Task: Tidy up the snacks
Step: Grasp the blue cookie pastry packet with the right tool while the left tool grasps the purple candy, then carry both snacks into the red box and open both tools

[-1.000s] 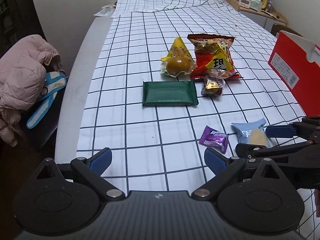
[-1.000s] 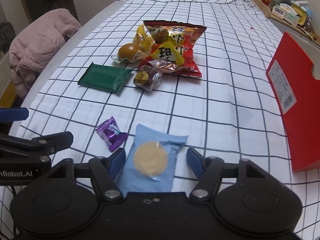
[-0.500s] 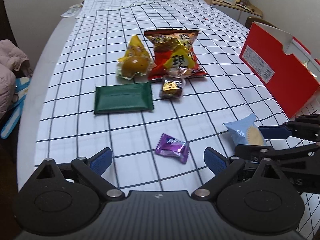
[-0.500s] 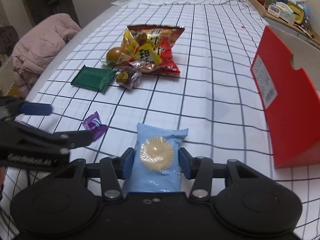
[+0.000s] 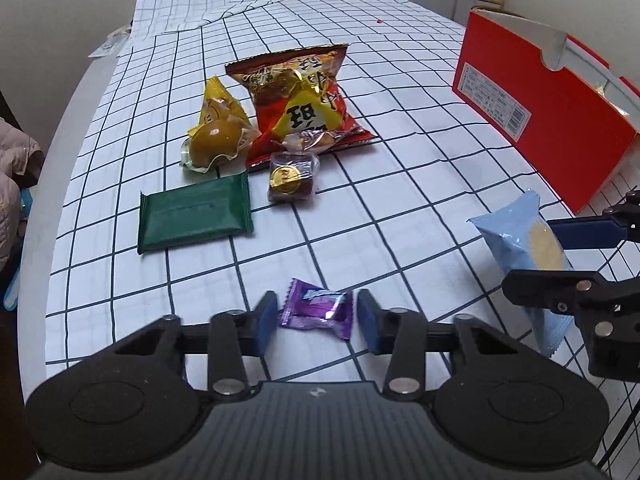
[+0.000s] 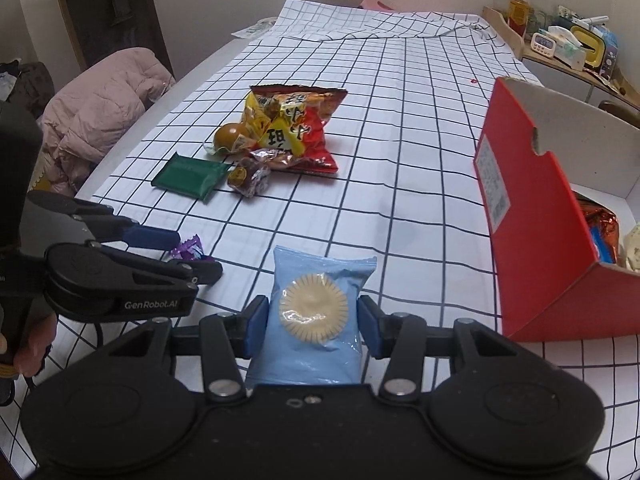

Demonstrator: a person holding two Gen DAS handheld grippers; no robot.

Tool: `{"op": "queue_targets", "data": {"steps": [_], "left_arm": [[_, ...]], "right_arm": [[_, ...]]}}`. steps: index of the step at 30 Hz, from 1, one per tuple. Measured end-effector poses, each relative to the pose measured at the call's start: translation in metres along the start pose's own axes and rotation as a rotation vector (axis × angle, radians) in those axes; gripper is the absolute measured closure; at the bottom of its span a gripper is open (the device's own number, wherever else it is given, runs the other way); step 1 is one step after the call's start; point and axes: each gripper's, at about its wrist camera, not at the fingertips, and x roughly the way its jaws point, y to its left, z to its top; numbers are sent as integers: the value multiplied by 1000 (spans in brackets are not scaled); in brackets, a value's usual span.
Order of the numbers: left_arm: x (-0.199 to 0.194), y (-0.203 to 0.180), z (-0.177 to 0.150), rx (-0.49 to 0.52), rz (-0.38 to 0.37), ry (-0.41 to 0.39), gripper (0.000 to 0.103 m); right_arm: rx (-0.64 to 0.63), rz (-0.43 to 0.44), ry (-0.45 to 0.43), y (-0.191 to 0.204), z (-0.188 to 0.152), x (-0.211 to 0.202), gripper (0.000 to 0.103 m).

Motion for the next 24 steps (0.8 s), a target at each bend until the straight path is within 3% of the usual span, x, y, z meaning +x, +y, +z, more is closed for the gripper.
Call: {"op": "queue_targets", "data": {"steps": [5,13,24], "left_arm": [[-1,-9,1,12,30,-2,78],[-6,-7,6,-108,10,17,81],[-63,-34,35,-189,6,-37,81]], "right_arm": [[8,-3,-1,-7,-2,-5,56],[19,3,-21,-23,-1,-29,56],[10,38,-94,-56,12,-83,56]]}}
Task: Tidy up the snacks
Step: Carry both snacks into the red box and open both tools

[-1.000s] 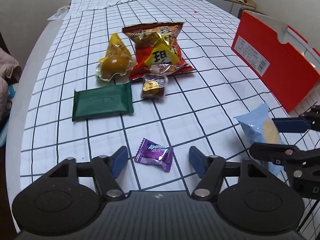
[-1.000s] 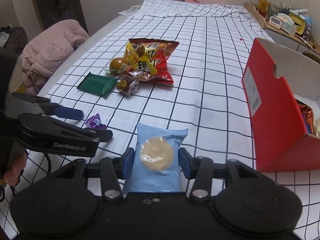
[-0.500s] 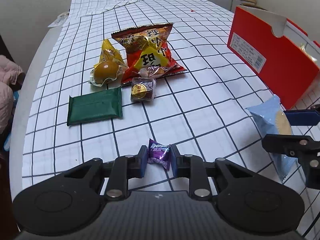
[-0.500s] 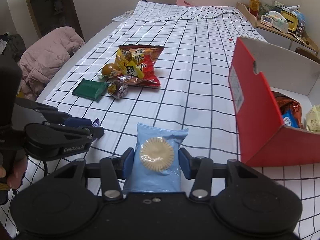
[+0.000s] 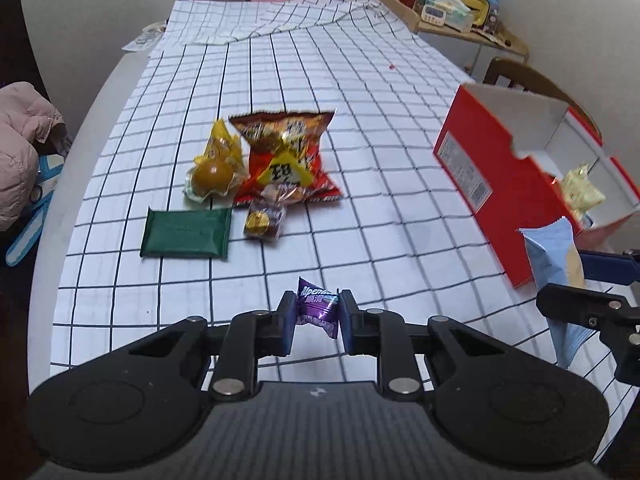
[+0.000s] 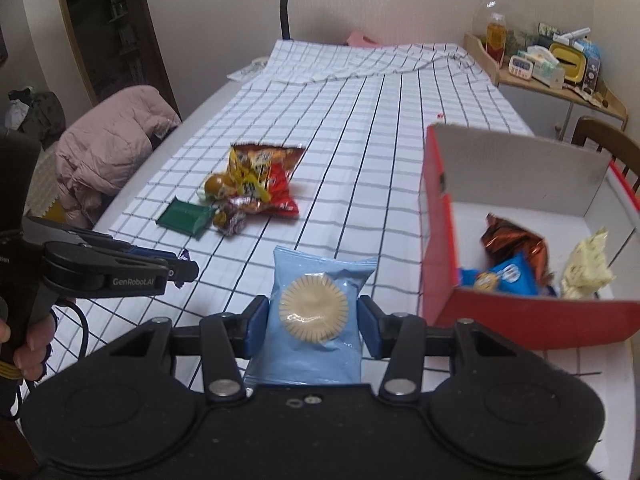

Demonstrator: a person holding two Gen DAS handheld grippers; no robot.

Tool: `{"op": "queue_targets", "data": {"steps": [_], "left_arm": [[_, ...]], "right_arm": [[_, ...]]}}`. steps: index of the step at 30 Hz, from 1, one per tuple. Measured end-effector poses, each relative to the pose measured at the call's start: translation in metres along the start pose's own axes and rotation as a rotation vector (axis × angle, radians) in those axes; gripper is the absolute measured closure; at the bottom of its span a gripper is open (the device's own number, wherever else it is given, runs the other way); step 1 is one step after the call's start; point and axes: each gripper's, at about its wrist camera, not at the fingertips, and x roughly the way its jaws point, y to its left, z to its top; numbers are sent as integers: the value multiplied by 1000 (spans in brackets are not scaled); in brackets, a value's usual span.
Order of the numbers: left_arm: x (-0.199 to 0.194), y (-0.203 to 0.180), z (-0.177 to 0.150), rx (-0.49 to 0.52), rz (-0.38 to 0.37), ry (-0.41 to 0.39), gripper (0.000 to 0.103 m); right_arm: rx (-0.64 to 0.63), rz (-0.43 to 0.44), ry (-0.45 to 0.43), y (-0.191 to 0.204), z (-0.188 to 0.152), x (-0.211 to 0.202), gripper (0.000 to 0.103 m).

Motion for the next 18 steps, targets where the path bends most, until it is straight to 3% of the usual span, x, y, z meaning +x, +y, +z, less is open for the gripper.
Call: {"op": "queue_targets", "data": {"steps": [10,18], "left_arm": [[-34,-62,36,19,-27,-66,81],[-38,-126,66,73,-47,-111,81]], "right_arm": [[-5,9,-62,-50,24,-39,56],[7,-13,-98,-108,40,-56,56]]}}
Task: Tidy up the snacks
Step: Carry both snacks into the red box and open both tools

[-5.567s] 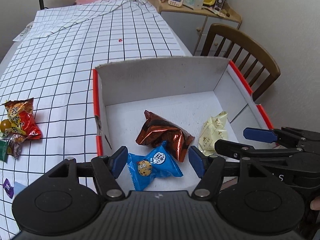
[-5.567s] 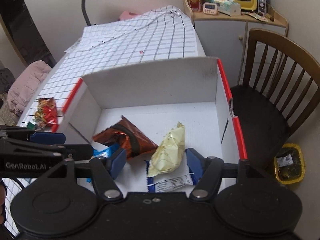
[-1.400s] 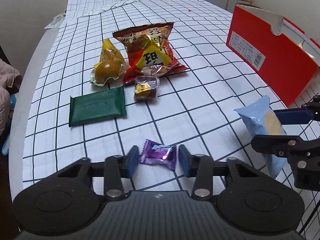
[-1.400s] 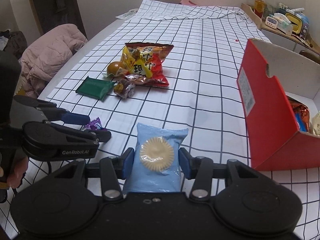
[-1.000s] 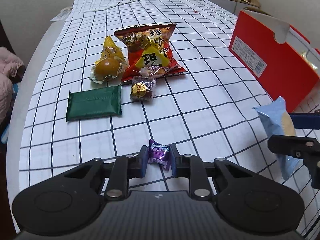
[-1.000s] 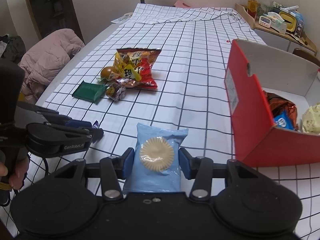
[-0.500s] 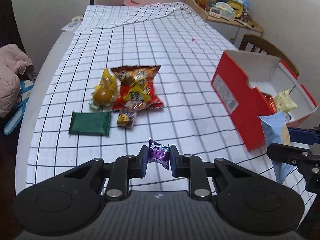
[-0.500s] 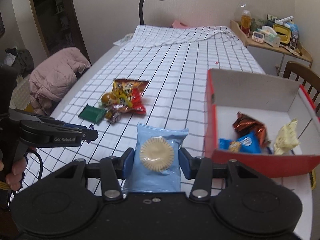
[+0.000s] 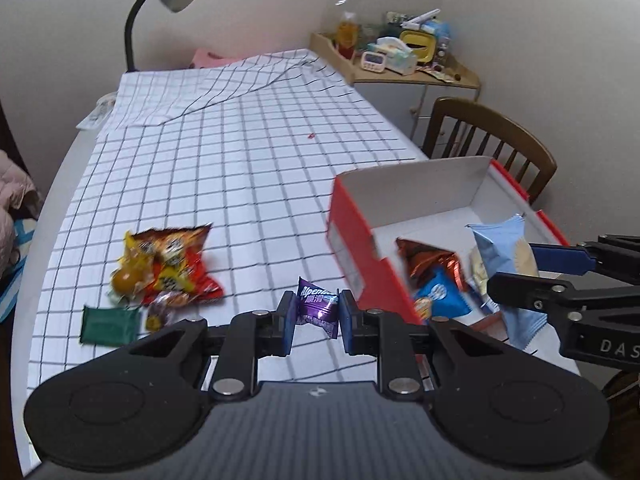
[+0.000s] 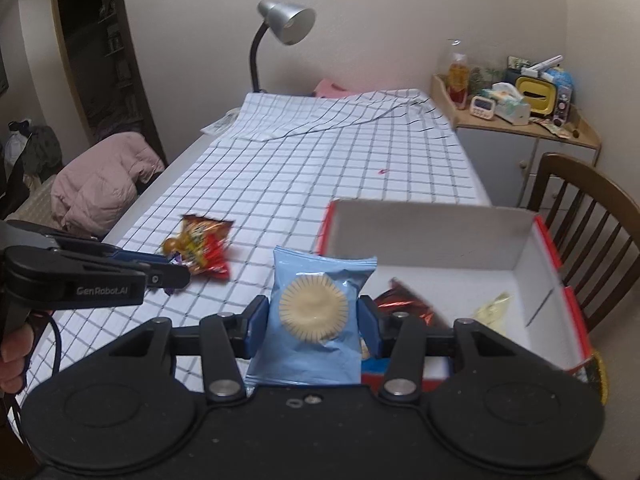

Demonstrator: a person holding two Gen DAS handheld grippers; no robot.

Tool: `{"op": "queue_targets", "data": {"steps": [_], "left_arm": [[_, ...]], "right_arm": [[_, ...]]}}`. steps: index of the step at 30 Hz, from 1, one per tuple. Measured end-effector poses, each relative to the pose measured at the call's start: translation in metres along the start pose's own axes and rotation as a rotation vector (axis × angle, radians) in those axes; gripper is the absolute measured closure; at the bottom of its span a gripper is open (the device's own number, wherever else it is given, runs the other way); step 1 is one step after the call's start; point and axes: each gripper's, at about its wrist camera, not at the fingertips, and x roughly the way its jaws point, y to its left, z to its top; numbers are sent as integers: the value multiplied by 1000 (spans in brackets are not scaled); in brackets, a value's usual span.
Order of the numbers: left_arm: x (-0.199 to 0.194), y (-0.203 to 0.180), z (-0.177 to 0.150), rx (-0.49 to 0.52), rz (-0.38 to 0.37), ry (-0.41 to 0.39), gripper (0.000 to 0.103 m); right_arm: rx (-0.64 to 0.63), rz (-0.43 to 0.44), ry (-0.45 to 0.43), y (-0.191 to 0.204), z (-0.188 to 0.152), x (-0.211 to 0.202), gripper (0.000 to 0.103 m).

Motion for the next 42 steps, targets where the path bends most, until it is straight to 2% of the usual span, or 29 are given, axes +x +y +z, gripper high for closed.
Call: {"op": "queue_targets", "data": {"steps": [9,19,29,35,42], "left_arm": [[27,-63,28,46,-9,5,81],[89,-98,42,12,12,135,81],[142,-105,56,-42,79,214,81],[170,-106,57,-25,90,251,81],[192,-112,54,8,111,296,81]], "right_arm": [[2,-53,2,-66,7,8,56],[21,-87,65,-126,13,46,56],[17,-71,163,-152,24,102,56],[21,-53,245,-161,28,131,56],[19,-29,317,-161,27,144,56]]}}
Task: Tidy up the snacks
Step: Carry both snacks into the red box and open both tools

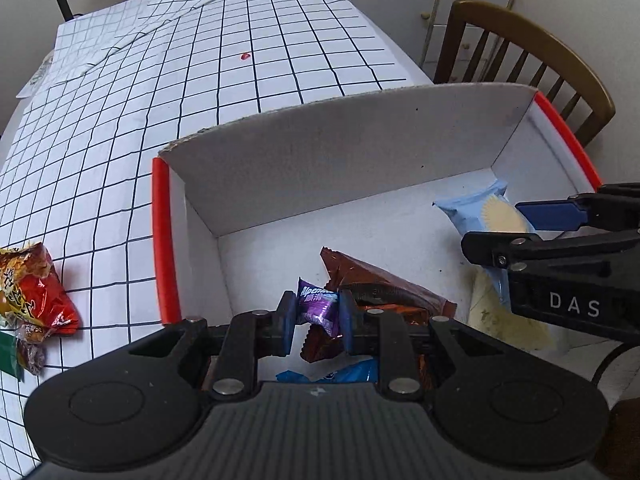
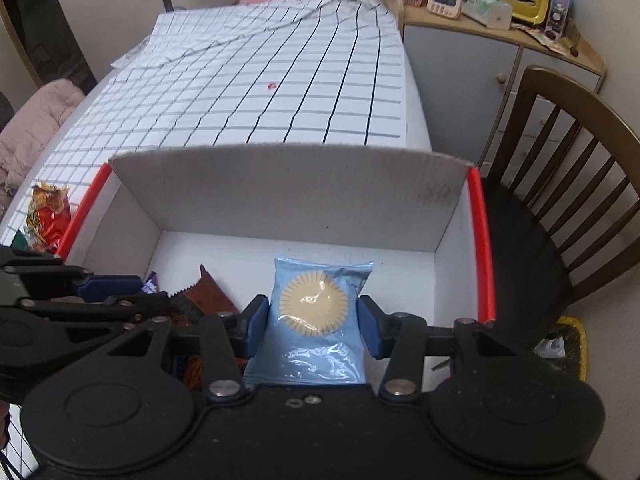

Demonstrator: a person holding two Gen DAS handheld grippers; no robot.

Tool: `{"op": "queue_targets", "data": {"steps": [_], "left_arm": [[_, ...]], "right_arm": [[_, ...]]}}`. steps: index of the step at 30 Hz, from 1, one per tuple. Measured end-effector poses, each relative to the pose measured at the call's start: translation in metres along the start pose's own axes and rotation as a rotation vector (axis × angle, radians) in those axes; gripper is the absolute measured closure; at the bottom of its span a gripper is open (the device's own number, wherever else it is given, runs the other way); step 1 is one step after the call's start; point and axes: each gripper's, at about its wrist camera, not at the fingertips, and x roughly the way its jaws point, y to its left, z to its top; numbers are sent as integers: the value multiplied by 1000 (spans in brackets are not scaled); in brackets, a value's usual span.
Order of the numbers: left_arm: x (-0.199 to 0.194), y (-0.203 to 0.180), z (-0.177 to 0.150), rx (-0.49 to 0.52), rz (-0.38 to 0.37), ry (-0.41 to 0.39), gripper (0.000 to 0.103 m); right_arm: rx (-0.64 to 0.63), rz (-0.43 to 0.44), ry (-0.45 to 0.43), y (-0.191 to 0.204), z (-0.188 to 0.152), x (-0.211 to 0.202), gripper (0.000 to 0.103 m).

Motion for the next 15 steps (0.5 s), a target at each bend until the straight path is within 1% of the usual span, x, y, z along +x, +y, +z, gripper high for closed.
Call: {"op": "queue_targets", "data": {"steps": [4,5,7,9,12,15], "left_arm": [[4,-3,4,14,3,3,81],[4,-3,5,16,6,5,81],[5,-3,6,14,9,9,81],[4,-1,6,6,4,11,81],[3,2,7,-6,-1,9,81],[0,6,6,-25,-16,12,78]], "right_arm": [[-15,-14,34,3,2,7,55],[-17,-16,46,4,3,8,57],[-14,-25,50,4,3,9,56],[-12,-16,53,2,3,9,56],[-20,-14,44,2,4,6,53],[-13,10,29,1,3,-1,48]]}}
